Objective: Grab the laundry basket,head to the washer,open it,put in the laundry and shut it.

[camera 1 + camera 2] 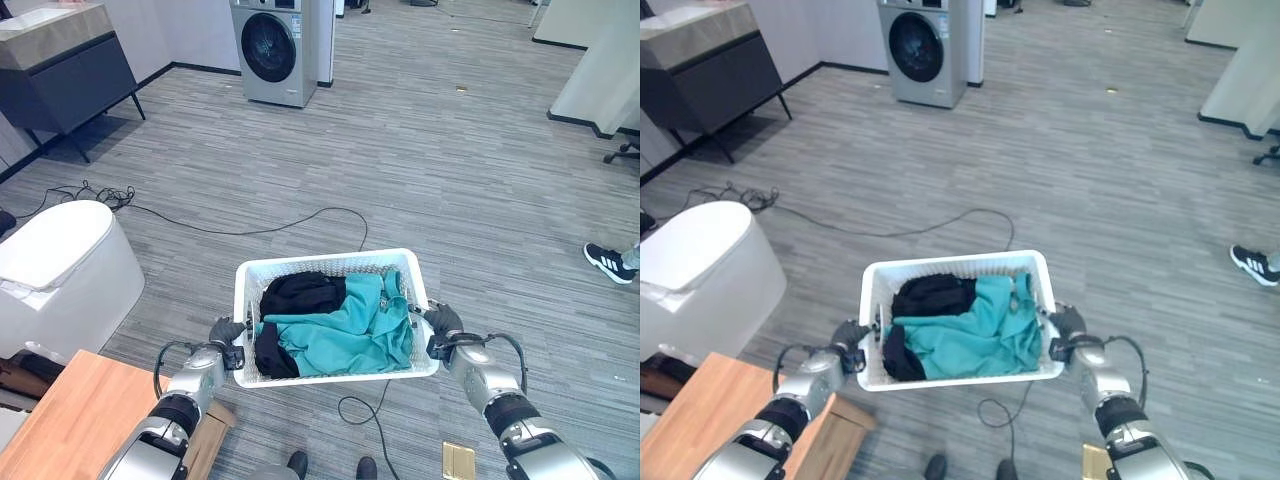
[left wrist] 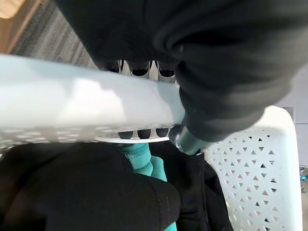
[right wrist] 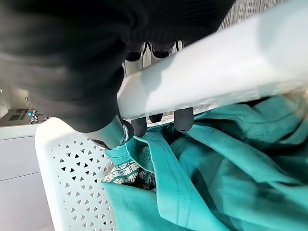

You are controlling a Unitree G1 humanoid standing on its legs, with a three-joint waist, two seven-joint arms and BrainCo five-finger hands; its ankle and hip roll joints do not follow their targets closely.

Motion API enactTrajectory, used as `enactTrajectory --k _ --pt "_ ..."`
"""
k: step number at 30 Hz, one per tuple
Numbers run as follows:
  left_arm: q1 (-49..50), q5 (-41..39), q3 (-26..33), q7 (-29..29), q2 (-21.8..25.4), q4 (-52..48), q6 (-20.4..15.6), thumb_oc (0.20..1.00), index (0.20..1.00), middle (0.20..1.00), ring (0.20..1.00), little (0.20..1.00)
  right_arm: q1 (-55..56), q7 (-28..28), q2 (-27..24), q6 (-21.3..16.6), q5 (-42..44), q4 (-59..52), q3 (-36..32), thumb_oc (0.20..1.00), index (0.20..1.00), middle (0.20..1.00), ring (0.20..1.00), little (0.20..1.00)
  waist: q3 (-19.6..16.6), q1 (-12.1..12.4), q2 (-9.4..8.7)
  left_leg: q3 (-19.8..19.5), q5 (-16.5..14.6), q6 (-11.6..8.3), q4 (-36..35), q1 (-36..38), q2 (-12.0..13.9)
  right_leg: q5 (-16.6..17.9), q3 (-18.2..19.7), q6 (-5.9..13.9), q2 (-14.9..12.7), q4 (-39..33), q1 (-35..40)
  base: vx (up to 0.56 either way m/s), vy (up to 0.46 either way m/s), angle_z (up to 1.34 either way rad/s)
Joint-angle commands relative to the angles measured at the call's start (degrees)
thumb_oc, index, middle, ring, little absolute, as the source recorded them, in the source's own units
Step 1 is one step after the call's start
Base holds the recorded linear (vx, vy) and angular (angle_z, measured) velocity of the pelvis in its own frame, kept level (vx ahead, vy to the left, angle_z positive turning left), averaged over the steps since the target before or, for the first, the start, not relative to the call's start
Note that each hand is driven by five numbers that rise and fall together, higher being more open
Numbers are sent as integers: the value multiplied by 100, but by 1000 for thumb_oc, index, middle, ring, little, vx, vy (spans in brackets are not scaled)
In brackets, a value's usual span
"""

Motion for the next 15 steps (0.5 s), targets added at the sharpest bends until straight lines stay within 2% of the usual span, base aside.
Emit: enactTrajectory --k 1,9,15 --pt "-1120 -597 153 -121 -249 187 -518 200 200 200 200 200 -477 305 120 -510 657 -313 -259 200 200 200 200 200 -447 206 69 72 -579 124 343 -260 -147 -859 -76 482 -76 173 450 0 0 0" --pt "-1212 -571 118 -128 -189 279 -545 200 200 200 200 200 -712 346 169 -524 648 -245 -71 200 200 200 200 200 -472 164 100 75 -571 138 270 -193 -156 -829 -10 484 -95 160 428 3 14 0" --pt "-1610 -575 46 -136 -34 456 -589 200 200 200 200 200 -1054 367 226 -457 629 -36 281 200 200 200 200 200 -353 -11 86 228 -567 170 280 -277 -155 -754 226 548 -143 270 229 -24 57 -8"
